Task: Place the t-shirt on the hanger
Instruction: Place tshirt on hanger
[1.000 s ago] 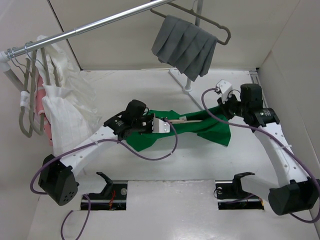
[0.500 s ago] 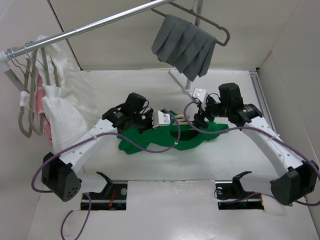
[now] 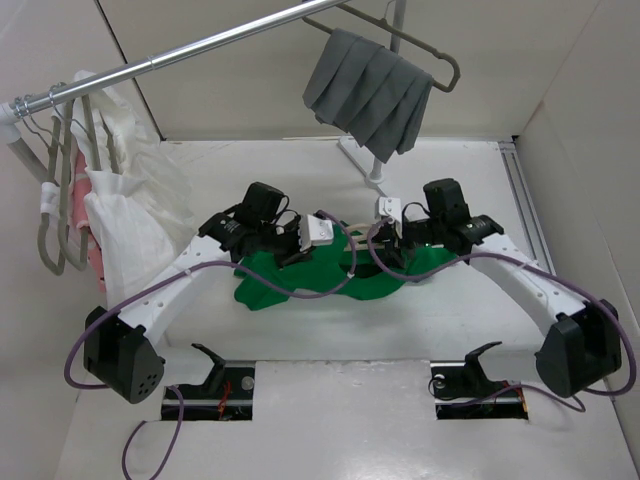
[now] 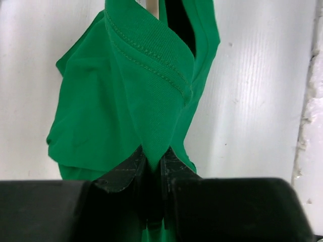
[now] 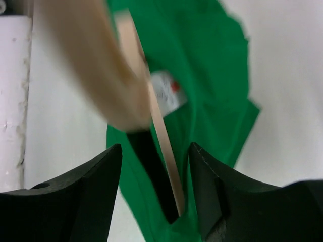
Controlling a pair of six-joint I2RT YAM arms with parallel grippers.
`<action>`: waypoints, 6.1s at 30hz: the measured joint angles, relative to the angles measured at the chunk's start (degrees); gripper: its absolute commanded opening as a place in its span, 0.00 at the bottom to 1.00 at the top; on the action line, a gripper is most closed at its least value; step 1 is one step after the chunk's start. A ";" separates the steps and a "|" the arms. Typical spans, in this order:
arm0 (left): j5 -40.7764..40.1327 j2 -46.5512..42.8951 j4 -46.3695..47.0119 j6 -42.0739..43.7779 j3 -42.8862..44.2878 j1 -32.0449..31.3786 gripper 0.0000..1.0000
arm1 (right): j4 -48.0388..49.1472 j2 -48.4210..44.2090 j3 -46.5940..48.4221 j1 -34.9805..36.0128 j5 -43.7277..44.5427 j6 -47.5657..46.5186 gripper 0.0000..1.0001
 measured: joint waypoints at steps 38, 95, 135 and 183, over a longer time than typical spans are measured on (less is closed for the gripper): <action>-8.22 -7.19 17.46 -14.05 -8.13 -5.20 0.60 | -2.01 -4.35 3.74 -7.74 0.90 13.81 0.00; -26.82 -3.80 21.86 -30.49 -3.45 4.72 0.04 | -18.08 -2.34 12.48 -0.70 12.07 5.18 0.00; 13.03 -3.37 17.81 -21.99 15.28 0.00 0.82 | -13.55 3.10 16.68 3.02 8.02 6.36 0.00; 13.77 0.48 24.04 -30.93 17.97 3.58 0.00 | 15.67 -7.87 -18.40 -25.68 1.25 19.85 0.00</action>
